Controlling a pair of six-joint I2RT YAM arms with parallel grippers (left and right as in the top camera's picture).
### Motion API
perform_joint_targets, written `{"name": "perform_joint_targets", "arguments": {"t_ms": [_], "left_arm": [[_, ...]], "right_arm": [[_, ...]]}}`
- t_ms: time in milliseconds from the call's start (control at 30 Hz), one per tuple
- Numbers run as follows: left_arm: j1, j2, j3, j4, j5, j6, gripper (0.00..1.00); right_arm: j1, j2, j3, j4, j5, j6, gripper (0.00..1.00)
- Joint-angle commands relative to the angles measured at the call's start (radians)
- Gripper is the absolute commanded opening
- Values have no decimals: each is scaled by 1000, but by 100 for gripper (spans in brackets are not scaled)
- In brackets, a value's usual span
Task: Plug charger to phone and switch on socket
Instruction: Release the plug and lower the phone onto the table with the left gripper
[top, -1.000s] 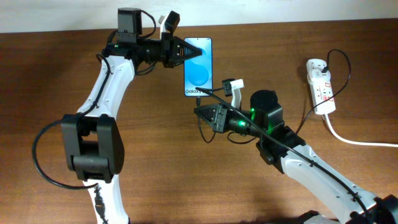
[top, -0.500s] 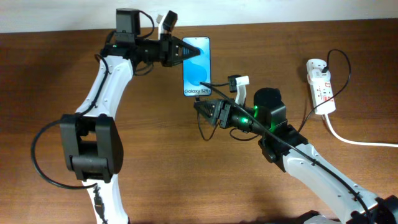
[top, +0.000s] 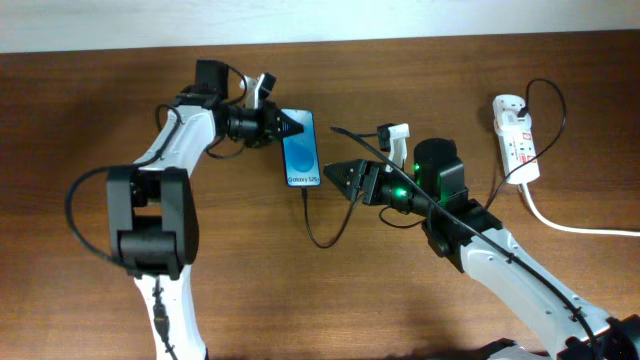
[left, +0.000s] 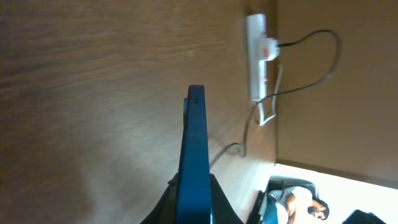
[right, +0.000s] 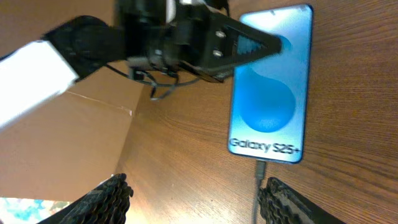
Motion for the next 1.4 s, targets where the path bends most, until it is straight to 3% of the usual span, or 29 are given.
{"name": "perform_joint_targets", "arguments": {"t_ms": [0, 133, 300, 400, 567, 700, 800, 900, 1100, 1233, 1367], "left_arm": [[1, 52, -5, 1, -98, 25, 0], [0, 61, -5, -1, -147, 25, 0], [-19, 61, -6, -16, -235, 25, 11], [-33, 61, -6, -18, -252, 25, 28], [-37, 61, -6, -23, -277, 25, 45], [-37, 61, -6, -63, -430, 26, 67], [-37, 61, -6, -90, -539, 29, 72], [-37, 61, -6, -111, -704, 29, 89], [-36, 61, -6, -113, -821, 29, 96], [-4, 4, 73, -185, -821, 29, 96], [16, -200, 143, -233, -816, 51, 96]], "right_arm": [[-3, -13, 14, 3, 12, -19, 71], [-3, -13, 14, 2, 12, -19, 71], [-3, -13, 14, 2, 12, -19, 72], [-3, -13, 14, 2, 12, -19, 72], [-3, -13, 14, -17, 12, -20, 72], [-3, -13, 14, -44, 12, -47, 72], [-3, -13, 14, -58, 14, -78, 73], [-5, -13, 14, -179, 85, -171, 82], [-11, -14, 17, -256, 170, -221, 87], [-100, -39, 136, -567, 229, -322, 87], [-207, -92, 370, -897, 324, -448, 89]]}}
